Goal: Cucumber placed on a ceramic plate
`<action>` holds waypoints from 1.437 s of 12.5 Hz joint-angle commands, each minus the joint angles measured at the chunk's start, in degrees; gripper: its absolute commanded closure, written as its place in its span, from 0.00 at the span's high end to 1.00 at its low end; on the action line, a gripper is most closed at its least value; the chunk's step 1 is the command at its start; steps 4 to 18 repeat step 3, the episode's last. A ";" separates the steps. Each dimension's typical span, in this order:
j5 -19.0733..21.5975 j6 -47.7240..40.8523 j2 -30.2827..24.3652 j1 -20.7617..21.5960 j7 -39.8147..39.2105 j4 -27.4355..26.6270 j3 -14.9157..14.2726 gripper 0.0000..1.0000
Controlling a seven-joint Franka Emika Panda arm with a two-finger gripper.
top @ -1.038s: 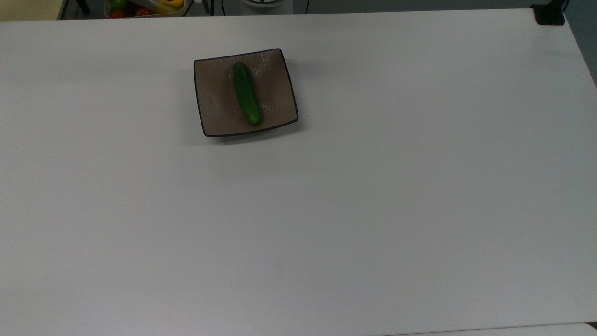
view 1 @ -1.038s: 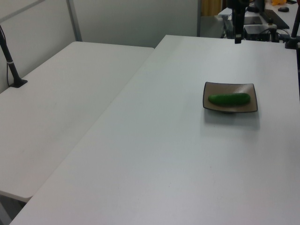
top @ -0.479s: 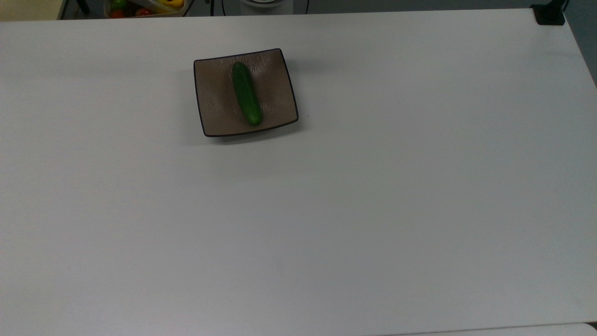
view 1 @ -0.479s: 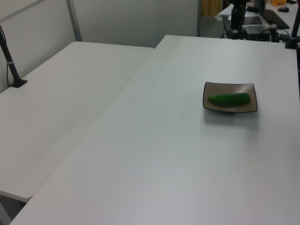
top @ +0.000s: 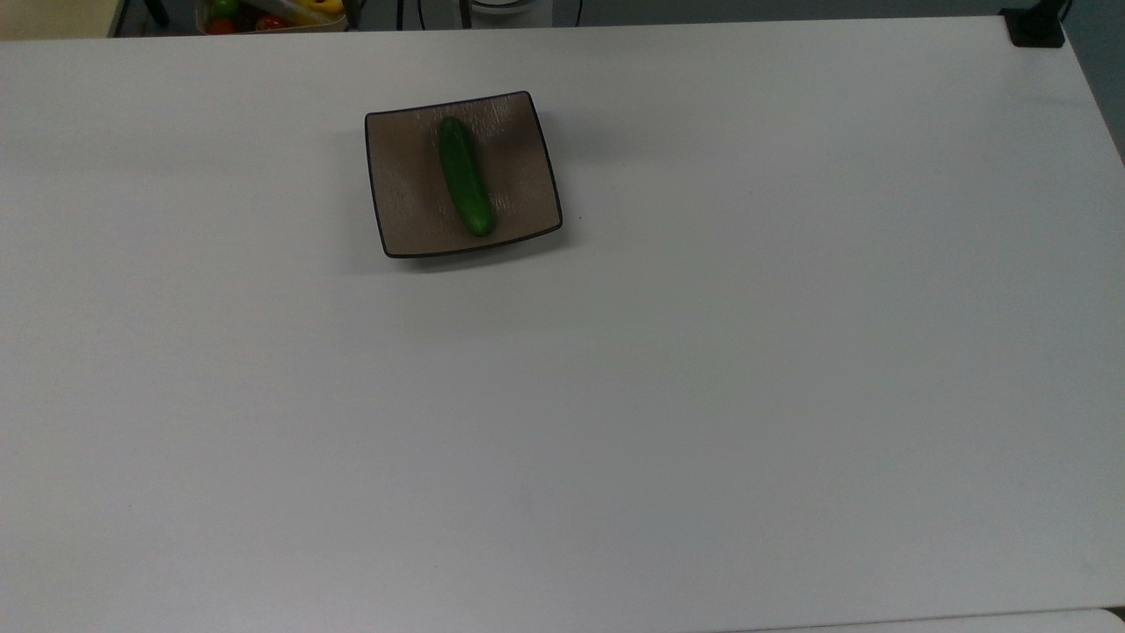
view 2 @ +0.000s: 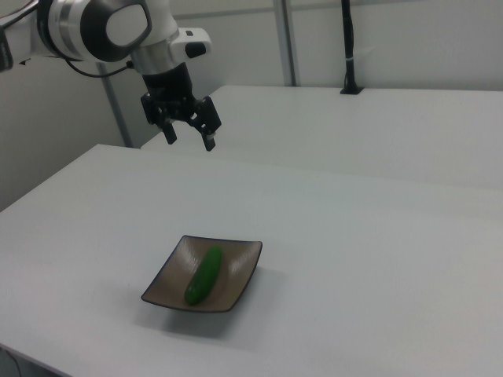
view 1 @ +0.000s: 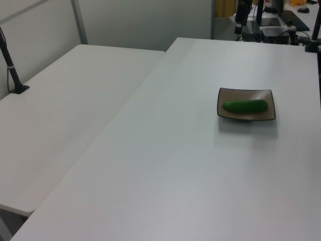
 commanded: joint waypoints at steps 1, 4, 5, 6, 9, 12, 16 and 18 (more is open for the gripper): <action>1.13 0.77 0.54 1.28 1.39 0.54 -0.91 1.00; 1.13 0.94 0.62 1.20 1.65 0.54 -0.91 1.00; 1.13 0.94 0.62 1.20 1.65 0.54 -0.91 1.00; 1.13 0.94 0.62 1.20 1.65 0.54 -0.91 1.00; 1.13 0.94 0.62 1.20 1.65 0.54 -0.91 1.00; 1.13 0.94 0.62 1.20 1.65 0.54 -0.91 1.00; 1.13 0.94 0.62 1.20 1.65 0.54 -0.91 1.00; 1.13 0.94 0.62 1.20 1.65 0.54 -0.91 1.00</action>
